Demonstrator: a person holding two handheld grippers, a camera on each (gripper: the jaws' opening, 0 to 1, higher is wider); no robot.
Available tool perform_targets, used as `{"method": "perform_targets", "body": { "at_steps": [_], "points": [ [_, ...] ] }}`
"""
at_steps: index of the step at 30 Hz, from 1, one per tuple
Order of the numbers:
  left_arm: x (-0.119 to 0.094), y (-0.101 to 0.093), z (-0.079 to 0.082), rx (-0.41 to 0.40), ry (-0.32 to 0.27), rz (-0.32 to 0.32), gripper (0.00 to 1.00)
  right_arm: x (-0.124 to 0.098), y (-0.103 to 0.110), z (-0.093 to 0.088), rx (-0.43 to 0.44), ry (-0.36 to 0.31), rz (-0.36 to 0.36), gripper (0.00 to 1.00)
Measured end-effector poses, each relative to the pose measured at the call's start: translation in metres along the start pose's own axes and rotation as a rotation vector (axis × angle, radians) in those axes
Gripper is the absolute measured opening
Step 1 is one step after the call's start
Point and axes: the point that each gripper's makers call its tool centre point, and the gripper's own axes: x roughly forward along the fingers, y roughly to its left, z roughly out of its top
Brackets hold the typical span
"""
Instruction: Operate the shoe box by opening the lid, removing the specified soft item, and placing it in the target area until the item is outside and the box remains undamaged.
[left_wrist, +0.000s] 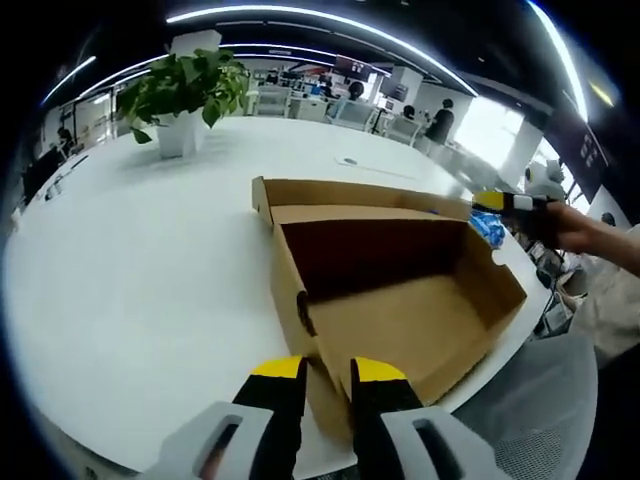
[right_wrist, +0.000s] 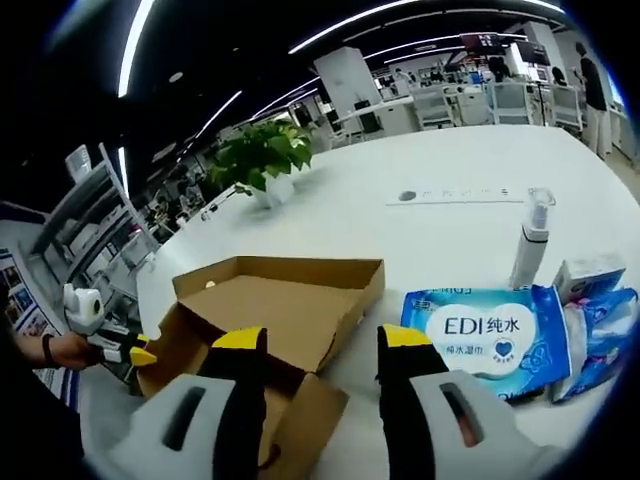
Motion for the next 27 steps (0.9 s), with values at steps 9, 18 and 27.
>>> {"method": "perform_targets", "body": {
  "at_steps": [9, 18, 27],
  "points": [
    [0.002, 0.002, -0.001, -0.007, -0.015, 0.017, 0.17, 0.029, -0.006, 0.014, 0.092, 0.009, -0.082, 0.39],
    [0.002, 0.002, -0.001, -0.025, -0.016, 0.023, 0.17, 0.055, -0.017, 0.016, 0.084, 0.069, -0.177, 0.32],
    [0.003, 0.001, -0.001, -0.010, 0.002, 0.026, 0.17, 0.067, -0.023, -0.006, -0.020, 0.223, -0.223, 0.04]
  ]
}}
